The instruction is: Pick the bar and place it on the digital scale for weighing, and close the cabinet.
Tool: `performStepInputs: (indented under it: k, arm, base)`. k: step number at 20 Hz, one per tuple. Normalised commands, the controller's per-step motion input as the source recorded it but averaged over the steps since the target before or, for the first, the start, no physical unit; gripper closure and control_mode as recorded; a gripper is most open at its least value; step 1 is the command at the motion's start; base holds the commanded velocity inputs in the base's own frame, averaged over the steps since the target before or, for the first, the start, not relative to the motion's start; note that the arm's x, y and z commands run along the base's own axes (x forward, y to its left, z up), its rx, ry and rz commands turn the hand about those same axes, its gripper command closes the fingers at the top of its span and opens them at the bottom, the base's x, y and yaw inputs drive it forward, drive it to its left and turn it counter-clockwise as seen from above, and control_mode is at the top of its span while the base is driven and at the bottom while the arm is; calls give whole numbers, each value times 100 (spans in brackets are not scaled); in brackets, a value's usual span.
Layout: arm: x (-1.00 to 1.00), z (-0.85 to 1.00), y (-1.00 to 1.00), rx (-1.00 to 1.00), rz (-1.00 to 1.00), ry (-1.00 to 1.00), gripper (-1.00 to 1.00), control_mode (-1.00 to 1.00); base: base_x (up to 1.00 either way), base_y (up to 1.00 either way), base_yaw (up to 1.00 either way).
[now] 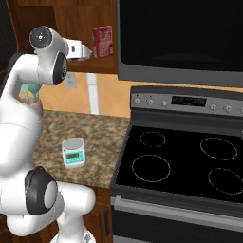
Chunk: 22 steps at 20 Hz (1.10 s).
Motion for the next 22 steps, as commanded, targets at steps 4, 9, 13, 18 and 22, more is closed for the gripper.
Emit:
performStepInputs:
  k: [4, 9, 13, 18, 22]
  arm:
    - [38, -1, 8, 3, 0, 0, -100, -100]
    - [51, -13, 24, 1, -8, 0, -100, -100]
    - [47, -3, 16, 0, -9, 2, -100, -100]
    - [36, 0, 2, 0, -2, 6, -100, -100]
    - [35, 0, 0, 0, 0, 6, -100, -100]
  base:
    - [0, 0, 0]
    - [0, 0, 0]
    - [0, 0, 0]
    - [0, 0, 0]
    - [0, 0, 0]
